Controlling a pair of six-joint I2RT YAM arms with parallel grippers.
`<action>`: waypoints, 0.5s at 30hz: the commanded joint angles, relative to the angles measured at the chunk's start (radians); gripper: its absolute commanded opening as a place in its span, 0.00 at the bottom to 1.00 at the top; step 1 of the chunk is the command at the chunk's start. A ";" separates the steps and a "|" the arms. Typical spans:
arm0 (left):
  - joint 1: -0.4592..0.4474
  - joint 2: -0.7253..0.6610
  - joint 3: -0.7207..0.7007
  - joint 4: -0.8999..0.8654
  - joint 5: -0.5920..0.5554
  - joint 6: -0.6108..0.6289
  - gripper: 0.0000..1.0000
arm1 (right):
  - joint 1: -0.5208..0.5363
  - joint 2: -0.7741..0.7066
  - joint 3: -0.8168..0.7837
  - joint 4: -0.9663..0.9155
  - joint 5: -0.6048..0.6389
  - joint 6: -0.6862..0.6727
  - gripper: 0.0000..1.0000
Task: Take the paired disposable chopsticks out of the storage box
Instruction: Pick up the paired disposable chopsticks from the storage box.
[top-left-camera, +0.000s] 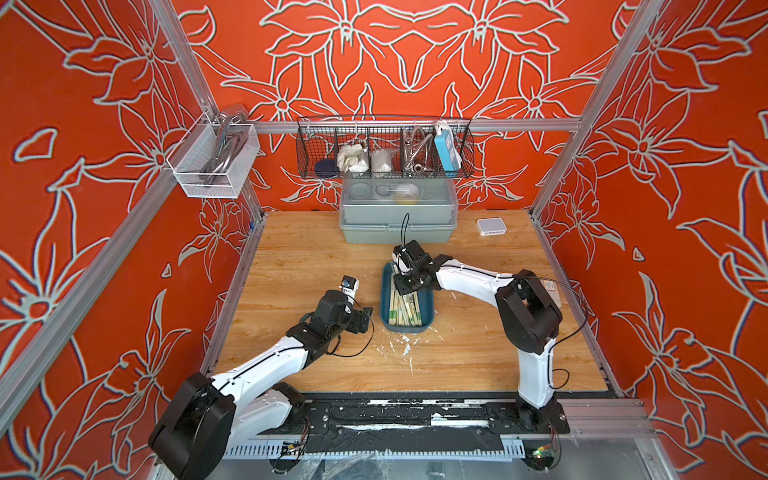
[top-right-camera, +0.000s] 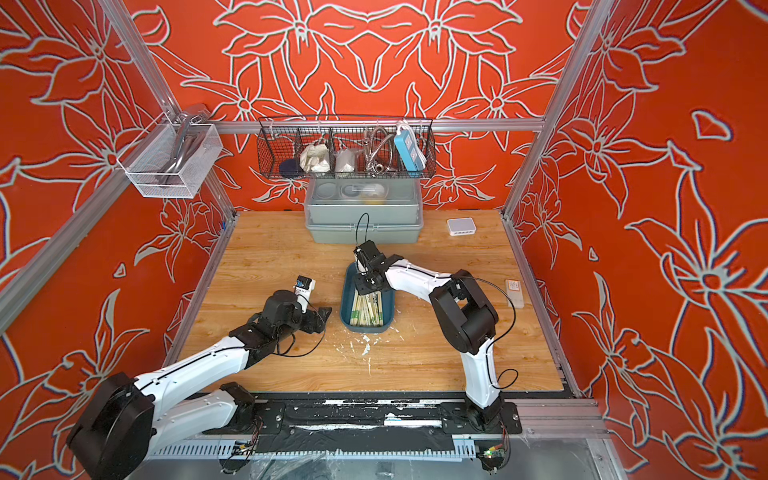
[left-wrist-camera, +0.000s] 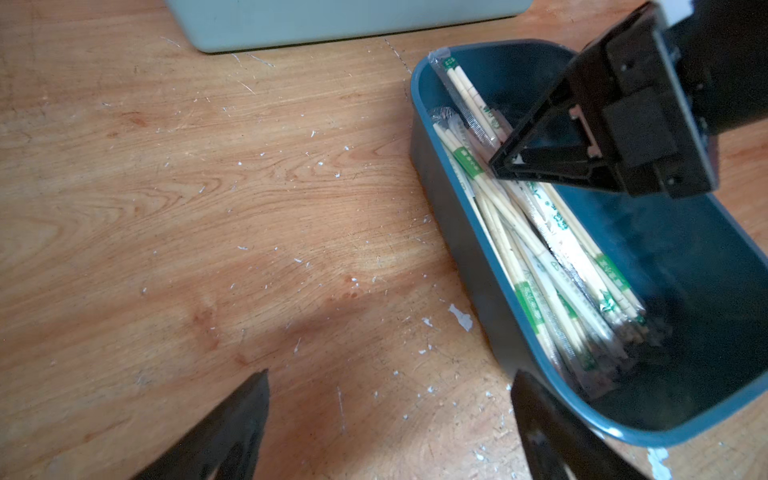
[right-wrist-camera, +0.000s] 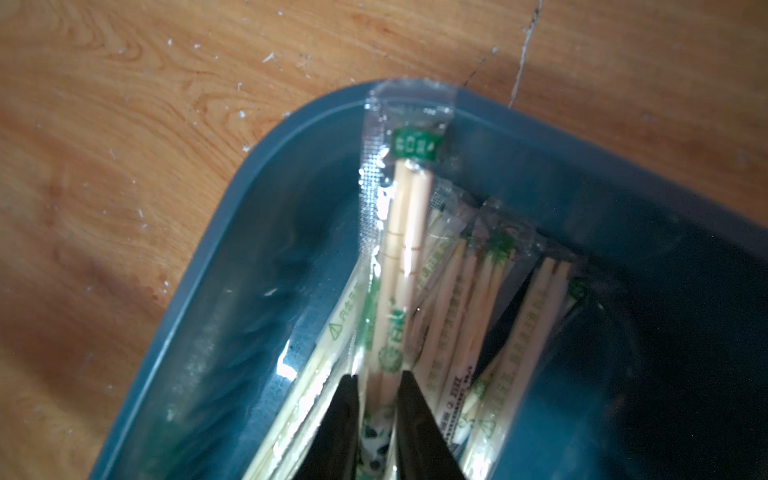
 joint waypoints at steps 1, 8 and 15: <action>0.006 -0.005 0.017 0.004 0.005 0.000 0.91 | 0.007 -0.004 0.024 -0.023 0.020 -0.001 0.16; 0.006 -0.002 0.018 0.004 0.005 0.002 0.91 | 0.006 -0.036 0.044 -0.058 0.002 0.014 0.07; 0.006 0.001 0.020 0.003 0.005 0.003 0.91 | 0.007 -0.062 0.098 -0.128 -0.002 0.030 0.02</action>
